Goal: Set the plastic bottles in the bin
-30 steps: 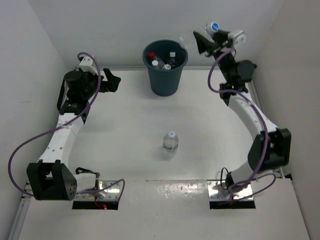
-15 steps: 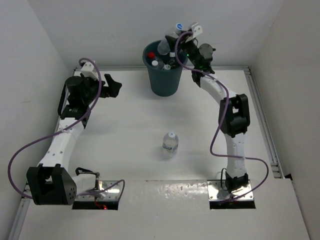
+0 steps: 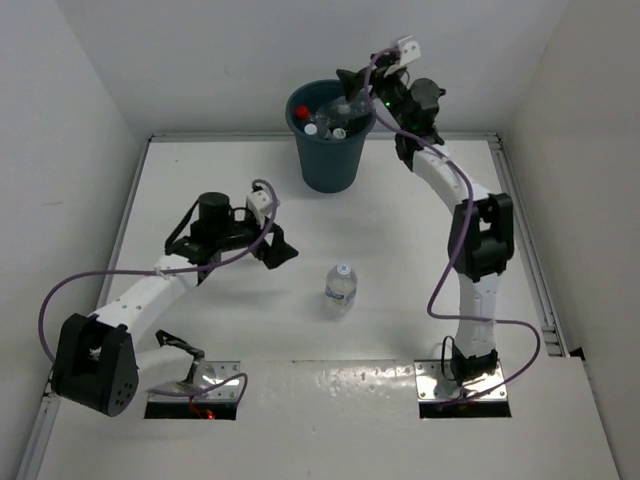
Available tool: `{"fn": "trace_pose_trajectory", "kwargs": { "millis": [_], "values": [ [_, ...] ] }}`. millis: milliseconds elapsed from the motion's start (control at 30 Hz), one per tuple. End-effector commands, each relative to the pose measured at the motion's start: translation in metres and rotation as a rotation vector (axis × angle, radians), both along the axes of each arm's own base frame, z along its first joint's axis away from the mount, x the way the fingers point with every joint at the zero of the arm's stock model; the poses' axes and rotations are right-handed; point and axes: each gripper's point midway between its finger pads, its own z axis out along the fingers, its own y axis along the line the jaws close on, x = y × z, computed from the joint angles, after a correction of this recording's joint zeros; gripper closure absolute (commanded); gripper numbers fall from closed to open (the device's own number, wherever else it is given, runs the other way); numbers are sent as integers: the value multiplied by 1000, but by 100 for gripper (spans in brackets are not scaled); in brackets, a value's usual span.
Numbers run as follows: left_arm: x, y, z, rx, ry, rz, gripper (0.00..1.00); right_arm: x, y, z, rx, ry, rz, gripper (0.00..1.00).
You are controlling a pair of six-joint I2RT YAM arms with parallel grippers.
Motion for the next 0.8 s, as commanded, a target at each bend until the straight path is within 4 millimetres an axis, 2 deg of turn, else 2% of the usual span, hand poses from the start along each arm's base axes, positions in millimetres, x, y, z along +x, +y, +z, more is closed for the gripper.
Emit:
{"fn": "trace_pose_trajectory", "kwargs": {
  "millis": [0, 33, 67, 100, 133, 167, 200, 233, 267, 300, 333, 367, 400, 433, 467, 533, 567, 667, 700, 767],
  "values": [
    [-4, -36, 25, 1, -182, -175, 1, -66, -48, 129, 105, -192, -18, 0],
    [-9, -49, 23, 0, -194, -218, 1, -74, -62, 126, 102, -168, -30, 0],
    [-13, -54, 20, 1, -185, -237, 1, -88, -77, 142, 112, -187, -49, 0],
    [-18, -60, 17, 3, -186, -267, 1, -94, -85, 144, 106, -181, -48, 0],
    [-20, -64, 21, -1, -195, -281, 1, -98, -89, 135, 111, -149, -46, 0],
    [-27, -74, 13, 6, -188, -331, 1, -115, -112, 148, 110, -161, -77, 0],
    [-28, -79, 15, 8, -202, -347, 1, -120, -118, 146, 105, -151, -79, 0],
    [-35, -84, 14, -2, -199, -392, 1, -119, -131, 133, 110, -112, -98, 0],
    [-39, -89, 20, -12, -217, -422, 1, -137, -143, 140, 109, -125, -116, 0],
    [-50, -96, 20, -28, -227, -509, 1, -140, -141, 126, 101, -87, -109, 0],
    [-58, -101, 18, -37, -229, -558, 1, -148, -163, 131, 96, -98, -151, 0],
    [-64, -103, 16, -37, -229, -584, 1, -153, -174, 114, 94, -60, -176, 0],
    [-70, -107, 15, -26, -256, -619, 1, -155, -184, 110, 93, -46, -200, 0],
    [-79, -108, 6, -18, -230, -659, 1, -164, -188, 114, 89, -53, -207, 0],
    [-83, -111, 5, -14, -237, -689, 1, -168, -200, 99, 88, -19, -236, 0],
    [-92, -117, 3, -10, -265, -753, 1, -180, -210, 102, 87, -25, -259, 0],
    [-92, -117, -3, -2, -254, -759, 1, -179, -216, 88, 88, 6, -274, 0],
    [-105, -127, -8, -6, -253, -824, 1, -183, -226, 76, 97, 40, -294, 0],
    [-105, -131, -6, -3, -283, -842, 1, -189, -226, 80, 95, 36, -294, 0],
    [-104, -136, -15, 17, -273, -848, 1, -192, -228, 76, 99, 48, -294, 0]
  ]
}}
